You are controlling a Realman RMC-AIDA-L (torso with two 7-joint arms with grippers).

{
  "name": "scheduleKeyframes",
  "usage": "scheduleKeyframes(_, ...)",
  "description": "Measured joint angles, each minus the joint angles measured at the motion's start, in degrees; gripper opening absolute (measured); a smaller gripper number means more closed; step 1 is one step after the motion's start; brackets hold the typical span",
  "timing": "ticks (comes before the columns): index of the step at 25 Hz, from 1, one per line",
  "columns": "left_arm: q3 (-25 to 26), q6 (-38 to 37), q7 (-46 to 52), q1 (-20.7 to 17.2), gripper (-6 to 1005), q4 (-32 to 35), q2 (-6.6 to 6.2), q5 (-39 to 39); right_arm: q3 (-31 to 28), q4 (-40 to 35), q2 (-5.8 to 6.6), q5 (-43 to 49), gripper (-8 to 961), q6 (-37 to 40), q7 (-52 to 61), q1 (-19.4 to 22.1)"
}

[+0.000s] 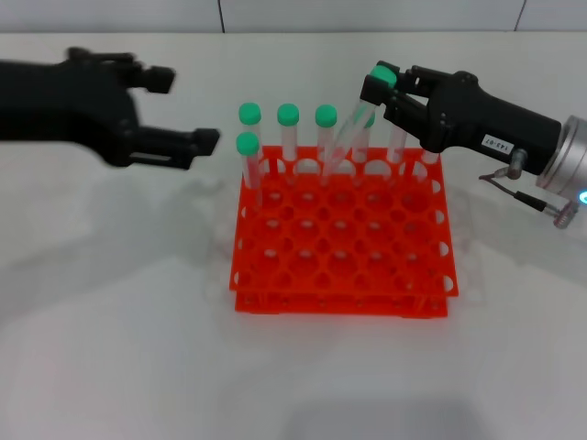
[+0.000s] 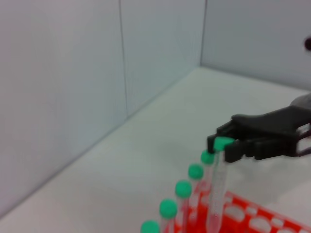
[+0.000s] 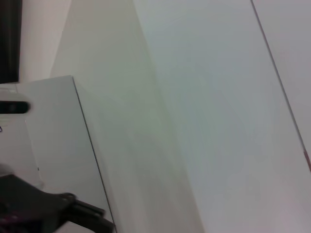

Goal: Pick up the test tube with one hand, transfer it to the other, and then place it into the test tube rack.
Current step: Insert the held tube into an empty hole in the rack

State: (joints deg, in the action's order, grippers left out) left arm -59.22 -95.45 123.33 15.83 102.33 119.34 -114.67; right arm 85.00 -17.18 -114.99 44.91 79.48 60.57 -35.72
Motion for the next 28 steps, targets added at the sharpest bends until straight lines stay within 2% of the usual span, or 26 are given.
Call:
scheduleKeyframes(6, 0.4, 4.1, -9.1, -12.7, 873, -0.2, 0.19, 10.7, -0.1, -1.6, 0.43, 1.9, 302, 0.1, 0.3, -0.2)
scheduleKeyframes(9, 0.1, 6.0, -16.9, -18.0, 873, -4.5, 0.28, 16.3, -0.1, -2.5, 0.45, 2.9, 304, -0.3, 0.4, -0.4)
scheduleKeyframes(12, 0.4, 7.3, -24.3, -20.4, 873, -12.0, 0.28, 20.1, 0.0, -2.6, 0.6, 3.0, 307, -0.6, 0.4, -0.7)
scheduleKeyframes(16, 1.8, 8.9, -35.2, -20.2, 872, -24.1, 0.24, 22.6, 0.0, -2.7, 0.97, 3.0, 311, -0.7, 0.4, -1.0)
scheduleKeyframes(17, 3.8, 9.2, -40.7, -19.0, 872, -31.3, 0.14, 23.7, 0.0, -2.7, 1.01, 3.0, 312, -0.7, 0.4, -1.2)
scheduleKeyframes(18, 4.3, 9.1, -41.8, -18.6, 872, -32.9, 0.1, 23.8, 0.0, -2.8, 1.05, 3.2, 313, -0.7, 0.4, -1.4)
scheduleKeyframes(21, 8.1, 8.5, -47.9, -15.0, 872, -43.6, -0.16, 24.2, -0.2, -3.1, 1.11, 3.6, 316, -0.8, 0.5, -1.6)
scheduleKeyframes(25, 12.2, 8.5, -51.3, -11.3, 872, -51.1, -0.3, 20.1, -0.1, -3.3, 1.26, 3.8, 320, -0.9, 0.5, -1.7)
scheduleKeyframes(28, 12.9, 8.5, -51.3, -9.8, 871, -52.2, -0.32, 17.2, -0.5, -3.5, 1.41, 4.8, 323, -1.2, 0.5, -2.1)
